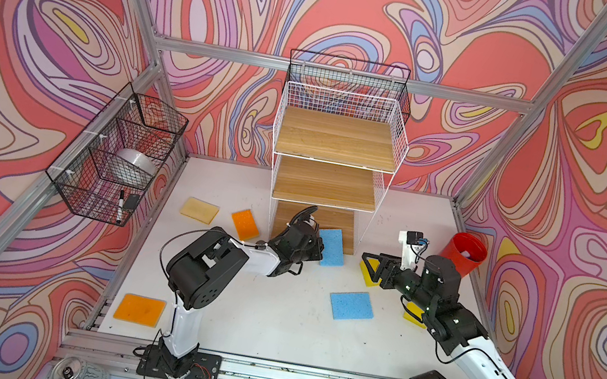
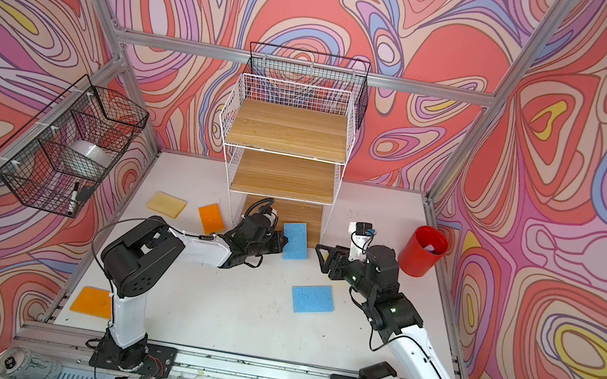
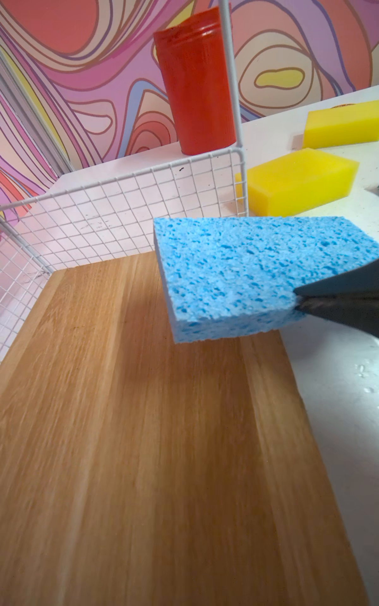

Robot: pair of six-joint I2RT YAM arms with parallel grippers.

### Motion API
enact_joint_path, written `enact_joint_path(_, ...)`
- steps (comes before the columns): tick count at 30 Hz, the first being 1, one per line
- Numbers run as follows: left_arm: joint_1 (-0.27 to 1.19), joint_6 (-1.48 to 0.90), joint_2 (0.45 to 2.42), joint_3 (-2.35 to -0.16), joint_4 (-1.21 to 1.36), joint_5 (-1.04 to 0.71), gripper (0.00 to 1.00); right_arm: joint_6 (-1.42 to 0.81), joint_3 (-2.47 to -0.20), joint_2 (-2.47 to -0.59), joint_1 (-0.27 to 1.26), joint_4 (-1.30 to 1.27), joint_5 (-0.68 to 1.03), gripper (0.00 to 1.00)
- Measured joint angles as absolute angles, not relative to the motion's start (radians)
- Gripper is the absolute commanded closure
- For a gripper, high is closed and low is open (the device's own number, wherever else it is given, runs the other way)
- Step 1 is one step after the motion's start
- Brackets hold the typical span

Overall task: Place and organize the cleaning sponges onto the shelf
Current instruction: 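Carry the blue sponge onto the bottom shelf with the left gripper while the right withdraws, then lower the blue sponge upright against the shelf's wire side and open the left gripper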

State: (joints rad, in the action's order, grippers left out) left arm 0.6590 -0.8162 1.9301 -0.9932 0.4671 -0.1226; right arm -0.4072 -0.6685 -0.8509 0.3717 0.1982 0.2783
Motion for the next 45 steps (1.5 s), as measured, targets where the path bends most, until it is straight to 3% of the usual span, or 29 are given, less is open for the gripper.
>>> enact_joint_path(45,0.615,-0.733,2.154,-1.34,0.323,-0.234,1.0,-0.401,-0.67,-0.856,0.371,0.198,0.292,0.27)
